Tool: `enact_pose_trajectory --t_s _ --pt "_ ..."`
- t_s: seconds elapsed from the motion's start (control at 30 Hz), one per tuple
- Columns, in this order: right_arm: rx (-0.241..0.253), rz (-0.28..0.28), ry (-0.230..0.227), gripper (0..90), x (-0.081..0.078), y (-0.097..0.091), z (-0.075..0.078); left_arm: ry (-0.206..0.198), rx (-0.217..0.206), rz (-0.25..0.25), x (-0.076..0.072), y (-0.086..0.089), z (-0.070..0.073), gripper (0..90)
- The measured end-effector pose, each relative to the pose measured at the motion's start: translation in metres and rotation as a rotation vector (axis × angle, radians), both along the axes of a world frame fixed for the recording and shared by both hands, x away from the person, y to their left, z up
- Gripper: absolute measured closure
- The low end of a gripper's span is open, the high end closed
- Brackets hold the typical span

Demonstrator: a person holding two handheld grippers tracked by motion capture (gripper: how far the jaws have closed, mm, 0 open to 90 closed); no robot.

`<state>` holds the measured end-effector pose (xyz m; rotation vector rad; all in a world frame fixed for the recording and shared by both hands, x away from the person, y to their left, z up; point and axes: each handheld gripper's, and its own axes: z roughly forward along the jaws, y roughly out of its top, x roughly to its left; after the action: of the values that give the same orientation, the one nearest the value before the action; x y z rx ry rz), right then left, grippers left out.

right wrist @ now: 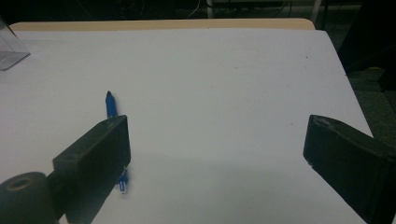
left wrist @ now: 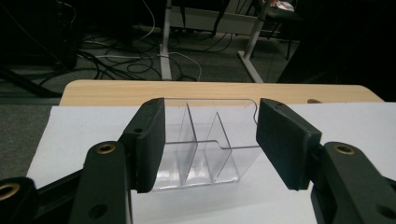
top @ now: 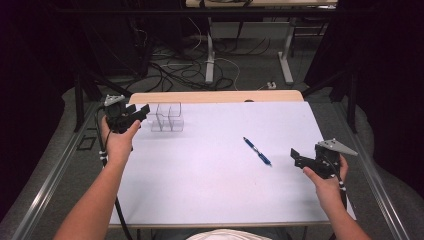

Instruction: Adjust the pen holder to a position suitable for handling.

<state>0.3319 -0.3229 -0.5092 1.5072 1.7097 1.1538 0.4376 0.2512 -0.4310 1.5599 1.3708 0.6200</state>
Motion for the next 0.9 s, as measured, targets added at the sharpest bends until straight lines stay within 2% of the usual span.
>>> enact_pose_trajectory --t_s 0.23,0.27,0.37,0.63,0.67,0.73,0.9 --pt "-0.002 0.001 -0.014 7.0 0.0 0.002 0.0 0.008 0.005 0.012 0.01 0.001 0.004 48.7" --pt "-0.012 0.007 -0.003 7.0 0.0 0.002 0.001 0.016 0.009 0.011 0.012 0.001 0.004 49.5" --pt "-0.015 0.014 -0.008 7.0 0.0 0.003 0.001 0.027 0.032 0.017 0.018 0.0 0.006 50.2" --pt "-0.026 0.018 -0.016 7.0 0.001 0.005 0.0 0.049 0.055 0.026 0.033 0.004 0.014 53.0" --pt "-0.028 0.019 -0.016 7.0 0.001 0.005 0.0 0.038 0.057 0.03 0.035 0.005 0.014 53.6" --pt "-0.026 0.023 -0.011 7.0 0.001 0.006 0.0 0.053 0.066 0.029 0.038 0.006 0.015 54.6" --pt "-0.028 0.024 -0.003 7.1 0.001 0.006 -0.001 0.063 0.074 0.04 0.047 0.007 0.012 56.9"
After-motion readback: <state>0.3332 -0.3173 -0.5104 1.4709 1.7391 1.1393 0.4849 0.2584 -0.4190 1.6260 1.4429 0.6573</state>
